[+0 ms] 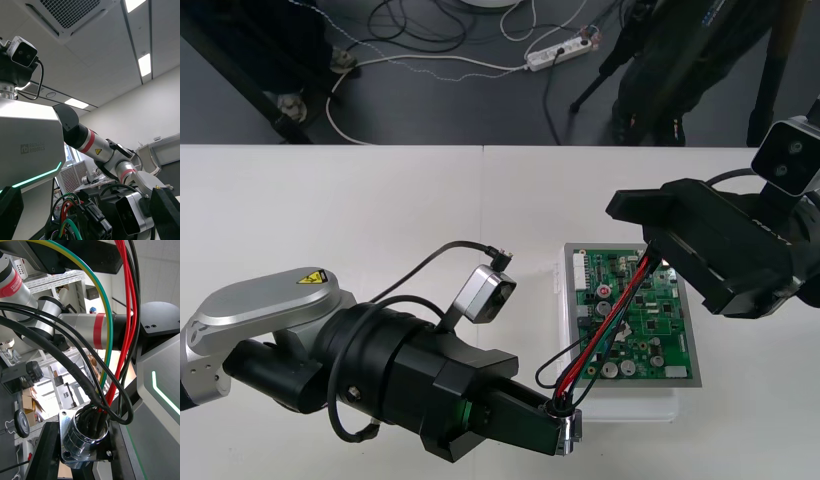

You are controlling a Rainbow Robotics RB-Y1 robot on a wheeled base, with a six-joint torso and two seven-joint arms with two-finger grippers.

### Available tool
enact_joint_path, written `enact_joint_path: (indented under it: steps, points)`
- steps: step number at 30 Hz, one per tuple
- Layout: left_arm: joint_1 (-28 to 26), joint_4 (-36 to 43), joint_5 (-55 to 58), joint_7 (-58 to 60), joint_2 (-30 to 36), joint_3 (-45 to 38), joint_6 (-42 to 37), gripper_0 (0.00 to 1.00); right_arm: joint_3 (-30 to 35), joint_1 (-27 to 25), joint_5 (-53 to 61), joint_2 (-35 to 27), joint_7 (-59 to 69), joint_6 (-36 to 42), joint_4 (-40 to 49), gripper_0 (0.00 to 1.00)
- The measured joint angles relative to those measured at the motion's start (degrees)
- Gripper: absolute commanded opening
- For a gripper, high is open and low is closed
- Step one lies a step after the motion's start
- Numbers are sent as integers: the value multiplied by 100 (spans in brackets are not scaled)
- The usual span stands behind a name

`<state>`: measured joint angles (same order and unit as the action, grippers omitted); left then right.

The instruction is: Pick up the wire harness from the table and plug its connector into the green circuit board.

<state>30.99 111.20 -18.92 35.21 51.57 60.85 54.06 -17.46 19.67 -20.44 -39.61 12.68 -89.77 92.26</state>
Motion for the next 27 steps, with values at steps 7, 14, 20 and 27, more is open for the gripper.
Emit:
enact_joint_path:
  steps: [7, 14, 20, 27]
  points:
    - [0, 1, 0, 0, 0, 0, 0, 0, 0, 0, -117, 2, 0, 0, 30, 31]
    - [0, 2, 0, 0, 0, 0, 0, 0, 0, 0, -128, 4, 0, 0, 34, 12]
    - [0, 2, 0, 0, 0, 0, 0, 0, 0, 0, -128, 4, 0, 0, 35, 5]
    - [0, 2, 0, 0, 0, 0, 0, 0, 0, 0, -127, 4, -1, 0, 37, 0]
